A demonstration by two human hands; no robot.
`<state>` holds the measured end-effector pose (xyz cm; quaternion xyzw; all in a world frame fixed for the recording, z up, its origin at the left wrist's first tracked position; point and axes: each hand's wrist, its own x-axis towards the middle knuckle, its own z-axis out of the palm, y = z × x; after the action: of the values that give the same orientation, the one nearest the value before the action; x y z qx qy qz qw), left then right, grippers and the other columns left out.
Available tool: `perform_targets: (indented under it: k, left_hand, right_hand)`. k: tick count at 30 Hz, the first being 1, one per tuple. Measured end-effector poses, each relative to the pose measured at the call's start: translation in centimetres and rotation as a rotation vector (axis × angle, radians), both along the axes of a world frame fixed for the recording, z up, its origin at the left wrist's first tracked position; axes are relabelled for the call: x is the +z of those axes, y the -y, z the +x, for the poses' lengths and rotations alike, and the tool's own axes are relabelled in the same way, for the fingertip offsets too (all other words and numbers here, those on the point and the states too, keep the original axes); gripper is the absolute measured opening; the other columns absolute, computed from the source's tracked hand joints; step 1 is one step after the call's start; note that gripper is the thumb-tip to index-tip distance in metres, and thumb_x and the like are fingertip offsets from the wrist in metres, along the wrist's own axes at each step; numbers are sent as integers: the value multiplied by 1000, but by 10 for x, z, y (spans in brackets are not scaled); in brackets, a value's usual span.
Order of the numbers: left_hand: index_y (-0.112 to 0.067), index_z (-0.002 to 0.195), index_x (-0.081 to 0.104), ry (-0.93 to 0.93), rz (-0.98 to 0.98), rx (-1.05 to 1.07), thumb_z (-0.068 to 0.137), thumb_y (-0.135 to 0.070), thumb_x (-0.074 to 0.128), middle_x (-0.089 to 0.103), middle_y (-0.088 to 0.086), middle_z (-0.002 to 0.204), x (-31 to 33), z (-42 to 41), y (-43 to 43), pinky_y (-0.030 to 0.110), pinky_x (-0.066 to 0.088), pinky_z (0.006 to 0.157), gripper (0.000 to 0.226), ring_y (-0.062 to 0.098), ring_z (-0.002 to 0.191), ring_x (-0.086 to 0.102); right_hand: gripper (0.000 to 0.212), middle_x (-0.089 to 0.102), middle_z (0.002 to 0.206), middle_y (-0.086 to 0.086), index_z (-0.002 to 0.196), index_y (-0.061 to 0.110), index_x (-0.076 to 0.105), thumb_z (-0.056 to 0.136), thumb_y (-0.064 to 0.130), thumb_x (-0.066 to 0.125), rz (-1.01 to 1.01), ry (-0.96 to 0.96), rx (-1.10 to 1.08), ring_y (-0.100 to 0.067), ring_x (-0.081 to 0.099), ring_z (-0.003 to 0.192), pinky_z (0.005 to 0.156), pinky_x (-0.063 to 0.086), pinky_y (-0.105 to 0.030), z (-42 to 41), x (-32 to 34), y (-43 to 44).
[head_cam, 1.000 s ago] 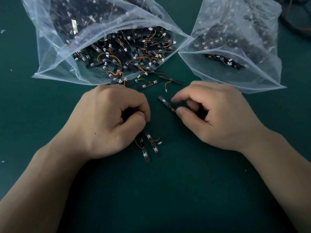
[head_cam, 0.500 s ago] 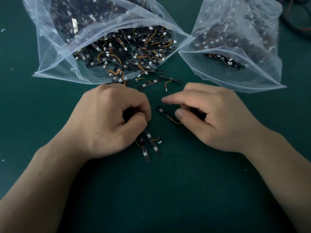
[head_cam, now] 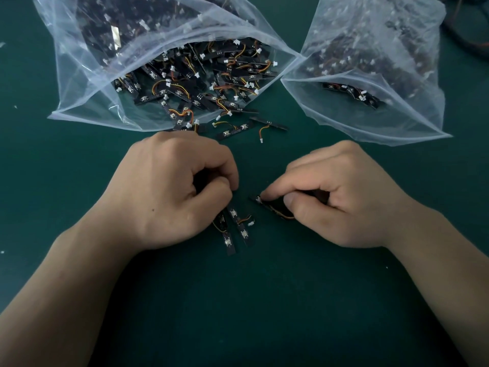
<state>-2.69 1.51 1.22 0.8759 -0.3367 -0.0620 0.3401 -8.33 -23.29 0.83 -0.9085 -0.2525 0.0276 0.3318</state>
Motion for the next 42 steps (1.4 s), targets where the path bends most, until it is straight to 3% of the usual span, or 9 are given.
perform_targets:
  k: [3, 6, 16, 42]
  left_hand:
    - [-30, 79, 72, -1, -1, 4, 77, -22, 56, 68, -12, 76, 1, -1, 1, 43, 52, 71, 18, 14, 80, 62]
    - [-30, 79, 73, -4, 5, 9, 77, -23, 56, 68, -12, 76, 1, -2, 1, 42, 52, 72, 18, 13, 80, 62]
    - [-30, 79, 72, -3, 22, 13, 75, -26, 55, 65, -12, 73, 2, -1, 1, 42, 52, 71, 17, 13, 78, 60]
    - [-30, 79, 72, -12, 12, 6, 76, -34, 51, 66, -12, 74, 1, -1, 3, 44, 53, 71, 21, 14, 78, 61]
  right_hand:
    - [30, 63, 63, 14, 102, 21, 82, 83, 4, 67, 10, 2, -29, -8, 54, 53, 56, 40, -18, 0, 0, 0]
    - [23, 54, 59, 13, 97, 25, 81, 82, 11, 72, -35, 4, -35, -3, 46, 52, 57, 35, -16, -1, 0, -2]
    - [3, 48, 55, 12, 90, 31, 77, 87, 30, 77, -48, 15, -38, -7, 49, 56, 59, 47, -34, -1, -1, -5]
    - [11, 49, 63, 12, 96, 30, 77, 92, 41, 77, -82, 60, 19, -8, 47, 59, 59, 48, -41, -2, -5, -8]
